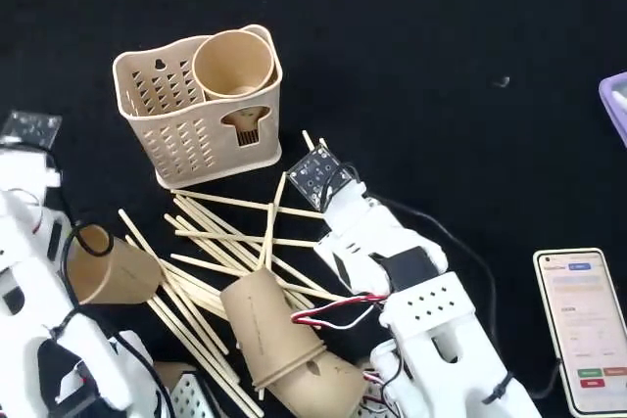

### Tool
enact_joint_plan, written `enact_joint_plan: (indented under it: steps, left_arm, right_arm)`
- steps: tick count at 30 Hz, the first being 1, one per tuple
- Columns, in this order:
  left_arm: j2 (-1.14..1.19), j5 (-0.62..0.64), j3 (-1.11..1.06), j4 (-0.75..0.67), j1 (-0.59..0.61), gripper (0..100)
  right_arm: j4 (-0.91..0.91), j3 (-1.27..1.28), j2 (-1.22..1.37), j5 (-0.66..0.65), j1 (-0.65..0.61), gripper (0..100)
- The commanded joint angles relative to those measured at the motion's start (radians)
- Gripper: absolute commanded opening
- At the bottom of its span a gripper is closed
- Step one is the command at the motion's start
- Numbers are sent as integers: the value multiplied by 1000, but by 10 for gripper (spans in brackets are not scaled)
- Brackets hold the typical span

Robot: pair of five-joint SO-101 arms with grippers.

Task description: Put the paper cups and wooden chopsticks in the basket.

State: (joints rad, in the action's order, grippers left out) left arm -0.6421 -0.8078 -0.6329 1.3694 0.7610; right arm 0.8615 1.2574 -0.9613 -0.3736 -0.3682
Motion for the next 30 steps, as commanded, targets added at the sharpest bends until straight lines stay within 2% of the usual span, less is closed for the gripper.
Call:
enact_joint_plan:
  steps: [1,13,19,23,30]
  left_arm:
    - [-20,-2,-25,-78,50,202]
    - [-23,3,-234,-81,-71,202]
    - [-23,3,-239,-74,-71,202]
    - [-29,3,-189,-64,-58,202]
    - [-110,-2,31,12,27,202]
  right_arm:
    - [-20,-5,-30,11,26,251]
    - [-41,5,-28,11,26,251]
    - [-41,5,-28,11,26,251]
    - [-41,5,-28,11,26,251]
    - [-41,5,-28,11,26,251]
